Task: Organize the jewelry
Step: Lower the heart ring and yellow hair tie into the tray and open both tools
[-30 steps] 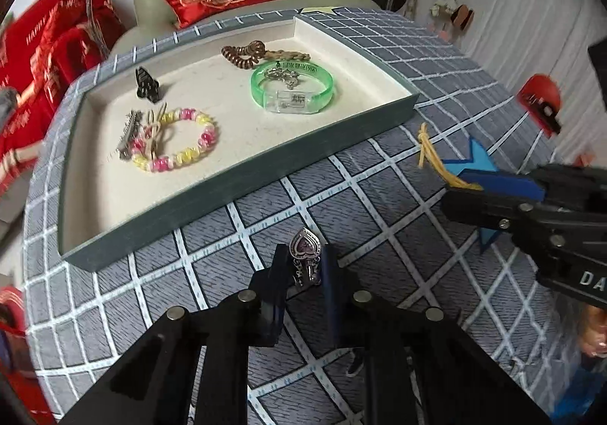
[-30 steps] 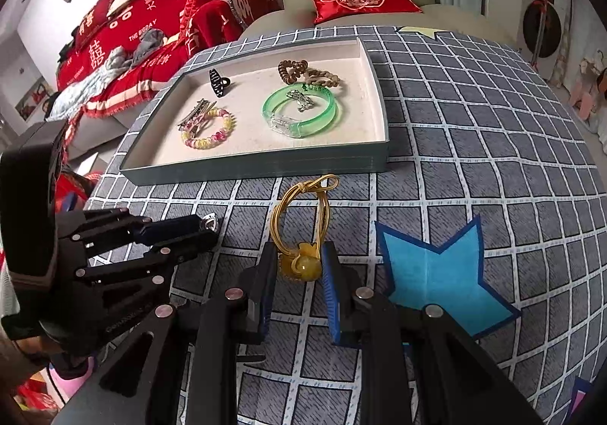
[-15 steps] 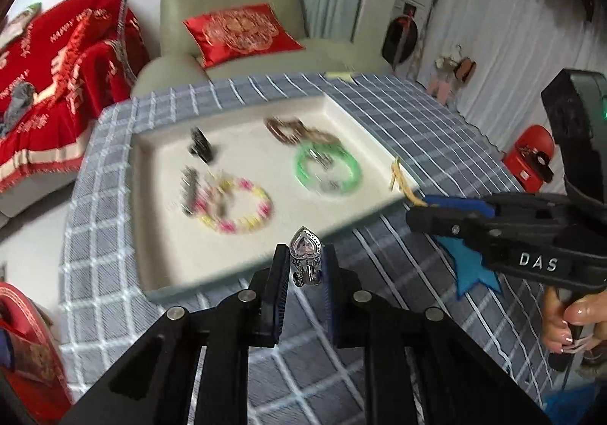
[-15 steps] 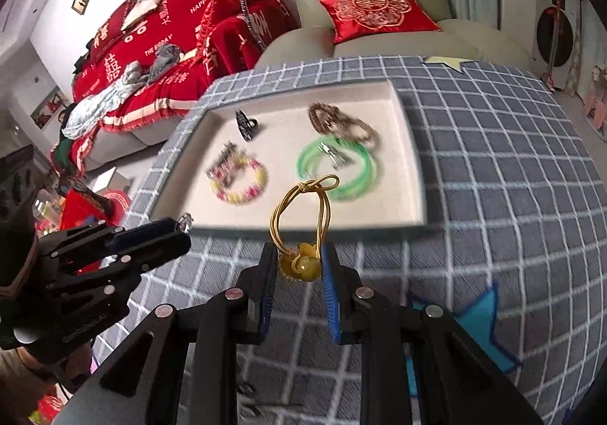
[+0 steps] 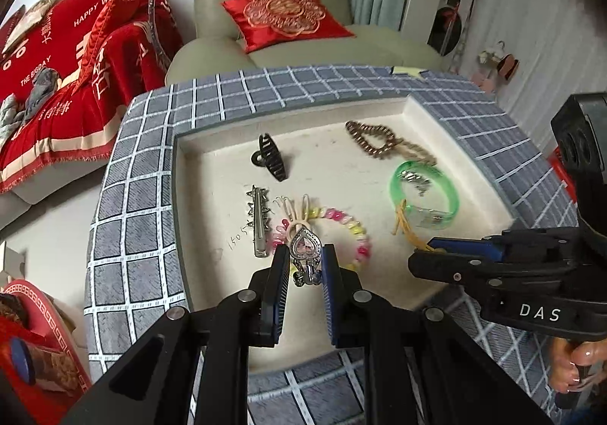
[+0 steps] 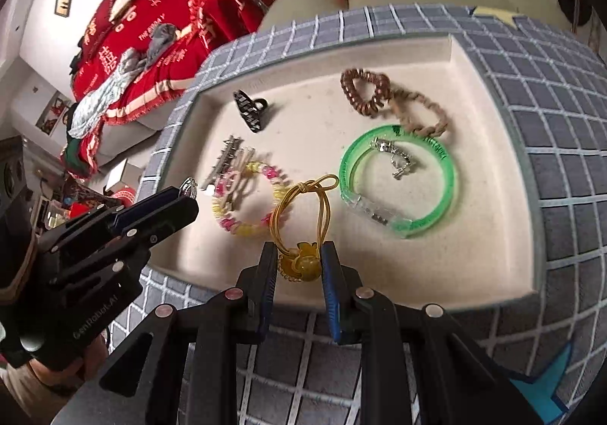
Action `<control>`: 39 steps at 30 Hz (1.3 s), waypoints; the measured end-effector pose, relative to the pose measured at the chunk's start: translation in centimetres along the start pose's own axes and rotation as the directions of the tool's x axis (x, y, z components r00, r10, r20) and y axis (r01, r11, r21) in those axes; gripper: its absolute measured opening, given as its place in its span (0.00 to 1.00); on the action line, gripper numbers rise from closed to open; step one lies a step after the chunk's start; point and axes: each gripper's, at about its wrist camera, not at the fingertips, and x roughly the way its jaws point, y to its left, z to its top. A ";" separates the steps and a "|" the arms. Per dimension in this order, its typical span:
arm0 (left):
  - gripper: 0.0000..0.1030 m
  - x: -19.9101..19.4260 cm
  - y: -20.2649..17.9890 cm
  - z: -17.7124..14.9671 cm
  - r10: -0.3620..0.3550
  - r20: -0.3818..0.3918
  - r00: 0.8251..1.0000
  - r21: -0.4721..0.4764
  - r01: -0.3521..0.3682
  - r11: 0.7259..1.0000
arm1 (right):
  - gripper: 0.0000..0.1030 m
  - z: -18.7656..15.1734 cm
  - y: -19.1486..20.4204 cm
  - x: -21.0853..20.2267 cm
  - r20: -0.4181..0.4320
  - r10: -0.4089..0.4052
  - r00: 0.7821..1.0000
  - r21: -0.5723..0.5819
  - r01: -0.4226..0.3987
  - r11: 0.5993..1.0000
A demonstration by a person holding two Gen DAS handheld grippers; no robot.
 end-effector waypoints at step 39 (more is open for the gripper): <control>0.31 0.1 -0.4 -0.3 0.024 0.053 0.998 0.024 -0.026 0.999 | 0.24 1.0 -1.8 -3.5 0.119 -0.136 0.984 -0.067 0.144 0.987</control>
